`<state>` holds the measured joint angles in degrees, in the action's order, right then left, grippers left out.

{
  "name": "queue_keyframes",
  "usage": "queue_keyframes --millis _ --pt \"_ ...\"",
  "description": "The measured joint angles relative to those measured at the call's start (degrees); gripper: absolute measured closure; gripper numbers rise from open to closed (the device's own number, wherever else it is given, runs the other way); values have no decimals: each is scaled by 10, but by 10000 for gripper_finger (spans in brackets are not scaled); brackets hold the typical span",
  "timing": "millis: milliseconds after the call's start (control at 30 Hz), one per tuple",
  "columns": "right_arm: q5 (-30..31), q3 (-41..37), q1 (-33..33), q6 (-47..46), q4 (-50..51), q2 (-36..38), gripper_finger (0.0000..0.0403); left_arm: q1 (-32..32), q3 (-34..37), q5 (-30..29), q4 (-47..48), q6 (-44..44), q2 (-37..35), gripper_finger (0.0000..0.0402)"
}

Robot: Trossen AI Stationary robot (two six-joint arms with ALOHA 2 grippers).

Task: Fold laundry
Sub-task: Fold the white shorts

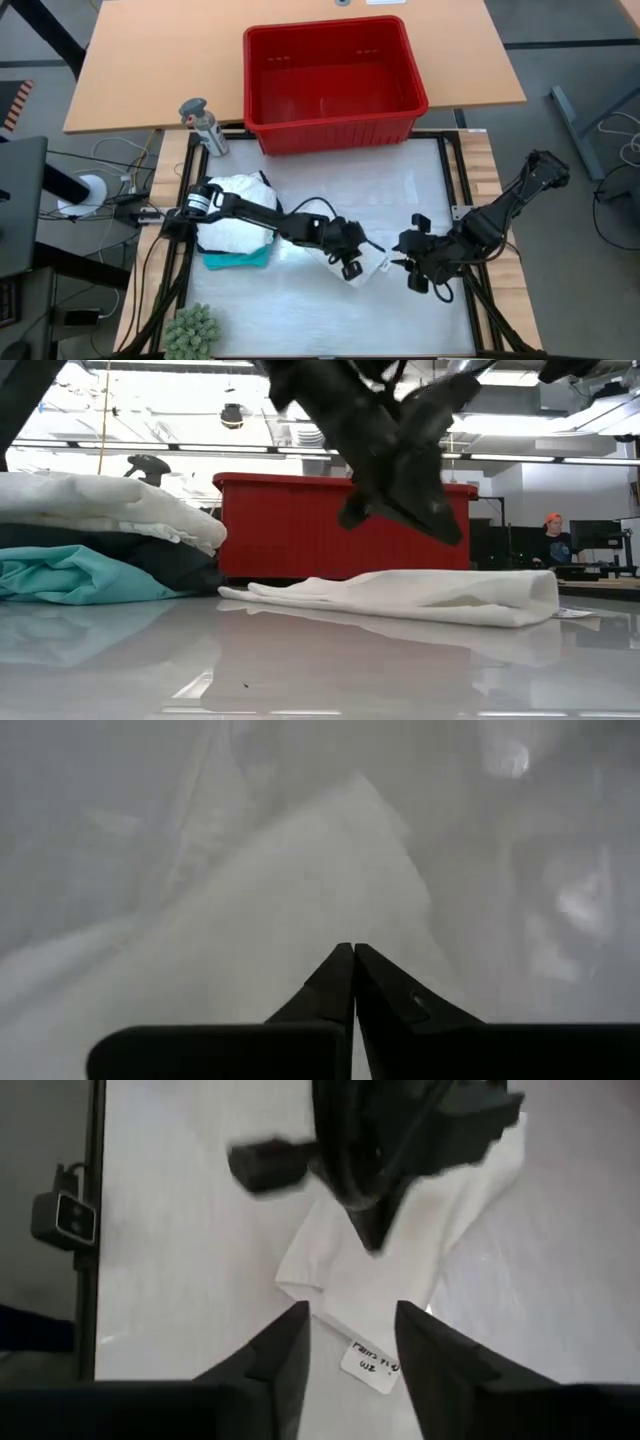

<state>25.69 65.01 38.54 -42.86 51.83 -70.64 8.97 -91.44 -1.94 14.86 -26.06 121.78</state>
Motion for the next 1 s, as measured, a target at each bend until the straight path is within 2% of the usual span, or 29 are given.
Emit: queue_keyframes --millis 133,233,333,433,567,700,867,1000 --pt "0 0 5 51 -35 -56 197 22 -5 -11 97 70 -35 402" --pt "0 0 1 93 -83 -110 185 33 36 -2 115 82 -63 401" --pt "0 0 -12 102 -100 -163 180 43 98 -3 67 77 -109 401" --pt "-2 0 -25 107 -122 -201 179 52 183 -17 -48 50 -157 401" --pt "-18 0 -40 129 -152 -239 179 56 275 -34 -154 3 -166 402" --pt "-50 1 -54 148 -208 -276 179 63 307 -48 -199 -31 -163 401" --pt "-50 1 -76 148 -208 -306 179 76 319 -87 -202 -32 -158 401" --pt "-50 1 -95 149 -205 -319 179 81 324 -94 -203 -24 -157 401"
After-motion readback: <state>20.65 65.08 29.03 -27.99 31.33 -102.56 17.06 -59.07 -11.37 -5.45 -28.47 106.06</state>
